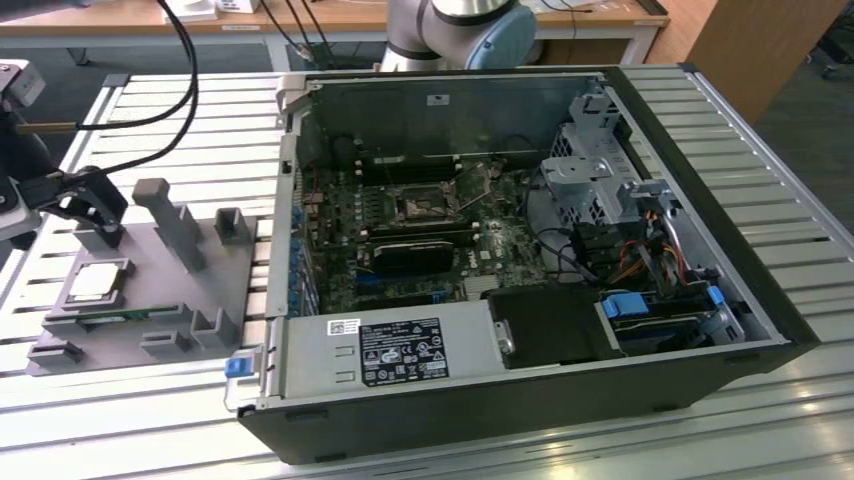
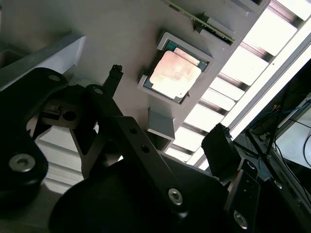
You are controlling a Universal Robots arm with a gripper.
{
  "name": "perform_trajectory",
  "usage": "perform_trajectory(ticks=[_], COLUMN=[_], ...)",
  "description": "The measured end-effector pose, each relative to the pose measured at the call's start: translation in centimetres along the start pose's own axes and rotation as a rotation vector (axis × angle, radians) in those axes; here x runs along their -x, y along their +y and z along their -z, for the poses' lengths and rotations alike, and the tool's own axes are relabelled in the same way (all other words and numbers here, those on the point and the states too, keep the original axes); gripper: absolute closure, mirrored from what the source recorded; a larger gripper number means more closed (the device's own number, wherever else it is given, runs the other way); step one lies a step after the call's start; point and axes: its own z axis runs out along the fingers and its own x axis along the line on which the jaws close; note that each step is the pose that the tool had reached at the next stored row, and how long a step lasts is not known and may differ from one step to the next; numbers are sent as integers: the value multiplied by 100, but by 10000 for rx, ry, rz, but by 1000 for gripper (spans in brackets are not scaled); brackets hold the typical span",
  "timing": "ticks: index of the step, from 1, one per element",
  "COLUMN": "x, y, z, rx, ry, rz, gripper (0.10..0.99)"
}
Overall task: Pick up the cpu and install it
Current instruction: 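Pick up the cpu and move it towards the insertion slot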
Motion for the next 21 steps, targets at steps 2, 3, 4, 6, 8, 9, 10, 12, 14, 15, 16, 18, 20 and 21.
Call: perform_trajectory(ticks=[2, 3, 4, 6, 8, 9, 10, 12, 14, 15, 16, 18, 20, 21], x=[0, 1, 1, 2, 2, 2, 3, 3, 3, 4, 4, -2, -10, -14], y=[-2, -3, -4, -5, -5, -6, -6, -7, -8, -9, -10, -22, -32, -35], z=[-25, -36, -46, -60, -78, -88, -98, -120, -142, -155, -167, -194, -228, -244], rx=[-1, -2, -1, -1, -1, -1, -1, -1, -1, 0, -1, -3, -1, -2], ry=[1, 2, 2, 2, 2, 1, 2, 2, 2, 1, 1, 5, 4, 6], rz=[-1, -1, 0, 0, 0, 0, 0, 0, 0, 0, 0, 12, 83, 92], gripper=[149, 149, 149, 149, 149, 149, 149, 149, 165, 165, 231, 231, 231, 231])
